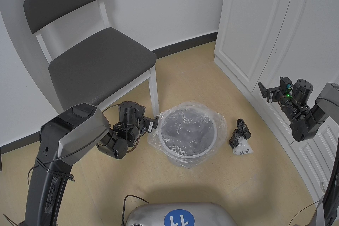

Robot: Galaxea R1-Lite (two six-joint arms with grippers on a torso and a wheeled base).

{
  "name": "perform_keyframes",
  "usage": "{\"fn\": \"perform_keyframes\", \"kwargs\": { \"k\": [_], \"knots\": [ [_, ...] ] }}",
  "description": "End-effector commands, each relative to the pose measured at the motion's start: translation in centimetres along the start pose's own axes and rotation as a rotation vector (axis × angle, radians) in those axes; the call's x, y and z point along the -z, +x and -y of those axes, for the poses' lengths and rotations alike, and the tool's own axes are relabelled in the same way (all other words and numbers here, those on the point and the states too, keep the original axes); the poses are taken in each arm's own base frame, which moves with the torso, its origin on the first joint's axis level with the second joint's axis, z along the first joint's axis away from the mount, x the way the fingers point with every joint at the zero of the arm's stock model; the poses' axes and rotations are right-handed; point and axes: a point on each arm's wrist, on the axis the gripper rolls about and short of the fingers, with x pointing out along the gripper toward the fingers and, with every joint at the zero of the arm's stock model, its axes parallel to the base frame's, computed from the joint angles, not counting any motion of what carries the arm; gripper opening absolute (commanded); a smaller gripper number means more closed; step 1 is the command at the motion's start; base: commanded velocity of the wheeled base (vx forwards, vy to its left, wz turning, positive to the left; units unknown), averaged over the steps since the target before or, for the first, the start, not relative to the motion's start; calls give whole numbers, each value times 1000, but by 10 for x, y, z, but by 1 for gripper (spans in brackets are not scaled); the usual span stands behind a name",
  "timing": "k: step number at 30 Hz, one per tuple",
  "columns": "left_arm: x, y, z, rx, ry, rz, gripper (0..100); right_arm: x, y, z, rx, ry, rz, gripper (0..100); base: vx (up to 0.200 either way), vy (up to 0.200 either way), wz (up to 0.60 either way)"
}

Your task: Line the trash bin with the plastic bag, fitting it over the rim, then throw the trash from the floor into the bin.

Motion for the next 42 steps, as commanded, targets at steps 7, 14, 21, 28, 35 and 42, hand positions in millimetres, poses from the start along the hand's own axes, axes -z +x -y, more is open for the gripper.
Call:
{"fn": "perform_keyframes", "kwargs": {
  "k": [7,14,21,28,35,42],
  "knots": [
    [8,38,-9,-75,-28,18,100,1,1,0,1,0,1,100,0,0,0],
    [21,51,-5,-72,-75,-10,100,2,2,2,5,-2,0,100,0,0,0],
    [21,60,1,-61,-158,-53,100,7,6,1,4,0,-5,100,0,0,0],
    [29,60,8,-48,-161,-101,100,9,7,1,5,-1,-8,100,0,0,0],
    [28,55,20,-24,-167,-126,100,12,8,0,2,0,-15,100,0,0,0],
    [22,49,21,-21,-165,-130,100,13,8,-1,-2,0,-17,100,0,0,0]
  ]
}}
